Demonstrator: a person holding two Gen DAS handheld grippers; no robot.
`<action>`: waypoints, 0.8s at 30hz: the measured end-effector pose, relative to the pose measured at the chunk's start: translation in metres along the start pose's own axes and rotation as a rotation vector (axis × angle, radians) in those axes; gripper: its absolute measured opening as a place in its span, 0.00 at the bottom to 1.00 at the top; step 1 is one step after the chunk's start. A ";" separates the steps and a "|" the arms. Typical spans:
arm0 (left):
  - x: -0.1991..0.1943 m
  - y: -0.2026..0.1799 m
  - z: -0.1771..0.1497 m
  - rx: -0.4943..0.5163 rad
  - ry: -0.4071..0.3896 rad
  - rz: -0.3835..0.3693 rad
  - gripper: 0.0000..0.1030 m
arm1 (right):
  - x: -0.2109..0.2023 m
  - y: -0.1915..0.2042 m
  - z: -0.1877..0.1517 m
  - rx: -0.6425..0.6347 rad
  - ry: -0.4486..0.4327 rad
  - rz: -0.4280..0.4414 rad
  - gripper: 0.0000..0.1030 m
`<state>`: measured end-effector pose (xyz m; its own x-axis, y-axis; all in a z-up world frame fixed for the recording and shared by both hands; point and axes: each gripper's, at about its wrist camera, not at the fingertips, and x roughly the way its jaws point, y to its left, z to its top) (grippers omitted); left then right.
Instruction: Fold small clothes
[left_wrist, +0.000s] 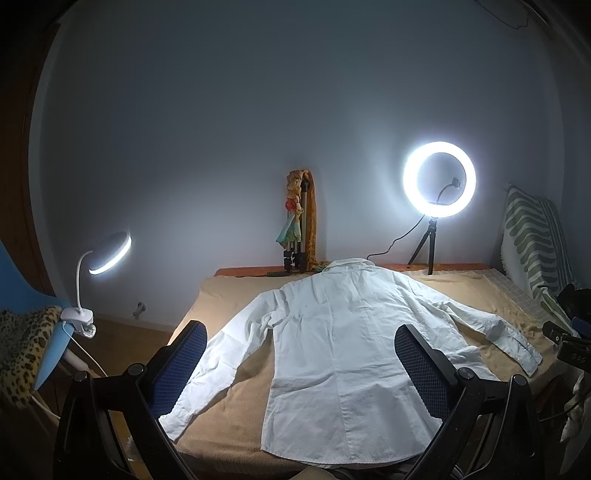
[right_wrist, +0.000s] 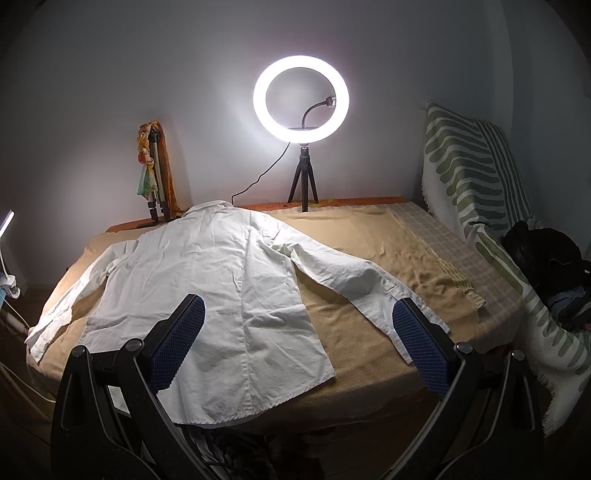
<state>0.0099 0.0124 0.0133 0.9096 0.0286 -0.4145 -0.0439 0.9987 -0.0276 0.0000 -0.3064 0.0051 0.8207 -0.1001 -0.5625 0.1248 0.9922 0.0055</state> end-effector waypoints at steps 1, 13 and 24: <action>0.000 0.000 0.000 0.000 0.000 -0.001 1.00 | 0.001 0.000 0.002 0.000 0.001 0.001 1.00; 0.002 0.001 0.000 0.001 -0.007 0.005 1.00 | -0.001 0.001 0.001 -0.006 -0.007 -0.002 1.00; 0.002 0.003 -0.003 -0.001 -0.003 0.010 1.00 | -0.002 0.001 -0.001 -0.006 -0.009 -0.001 1.00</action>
<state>0.0105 0.0150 0.0100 0.9106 0.0384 -0.4116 -0.0532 0.9983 -0.0247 -0.0018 -0.3054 0.0053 0.8257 -0.1020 -0.5548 0.1227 0.9924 0.0001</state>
